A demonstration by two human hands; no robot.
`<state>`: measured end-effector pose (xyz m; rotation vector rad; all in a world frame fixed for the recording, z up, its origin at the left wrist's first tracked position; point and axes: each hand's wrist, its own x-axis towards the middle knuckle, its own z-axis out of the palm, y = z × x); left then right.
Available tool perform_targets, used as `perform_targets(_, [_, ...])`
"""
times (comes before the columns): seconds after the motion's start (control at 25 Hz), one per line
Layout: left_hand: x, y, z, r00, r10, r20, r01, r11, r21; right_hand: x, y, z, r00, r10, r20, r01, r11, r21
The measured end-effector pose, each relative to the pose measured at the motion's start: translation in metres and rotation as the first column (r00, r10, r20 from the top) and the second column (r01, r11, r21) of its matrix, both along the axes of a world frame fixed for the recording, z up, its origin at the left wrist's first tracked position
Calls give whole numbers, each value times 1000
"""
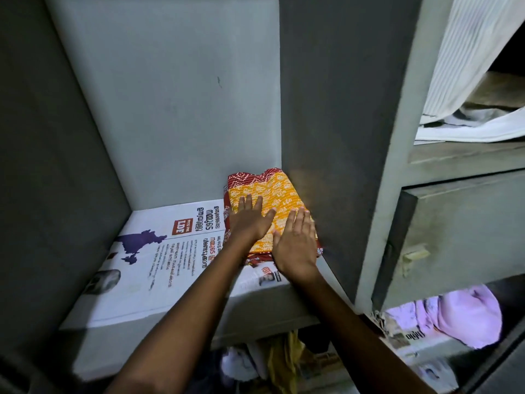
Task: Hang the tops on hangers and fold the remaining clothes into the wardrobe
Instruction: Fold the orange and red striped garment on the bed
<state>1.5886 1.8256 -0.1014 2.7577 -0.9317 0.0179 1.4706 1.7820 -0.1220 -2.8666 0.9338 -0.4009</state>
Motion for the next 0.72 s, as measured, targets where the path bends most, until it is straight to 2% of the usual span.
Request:
perform_targets(0.12, [-20, 19, -8, 1000, 21, 22, -20, 998, -67, -9, -4, 7, 999, 16, -51, -15, 1000, 22])
perform_targets(0.28, [-66, 47, -18, 999, 10, 51, -4, 993, -115, -32, -6, 9, 979, 160, -125, -150, 985, 88])
perform_targets(0.32, [-76, 52, -17, 1000, -2, -5, 1, 986, -165, -37, -5, 11, 974, 212, -85, -198, 969, 149])
perform_targets(0.4, [-91, 62, -13, 983, -56, -175, -6, 943, -333, -48, -2, 14, 944, 282, 173, -326, 885, 334])
perform_targets(0.48, [-116, 72, -5, 932, -127, -340, -88, 830, -550, -62, 7, 15, 862, 217, 458, -463, 703, 539])
perform_targets(0.52, [-130, 77, -1, 908, -148, -391, -140, 774, -618, -72, 14, 16, 829, 166, 533, -515, 599, 614])
perform_targets(0.6, [-161, 87, 6, 915, -153, -373, -152, 725, -671, -96, 28, 11, 796, 127, 592, -573, 476, 668])
perform_targets(0.72, [-206, 96, 10, 920, -161, -357, -170, 658, -734, -134, 40, 6, 776, 95, 623, -595, 436, 675])
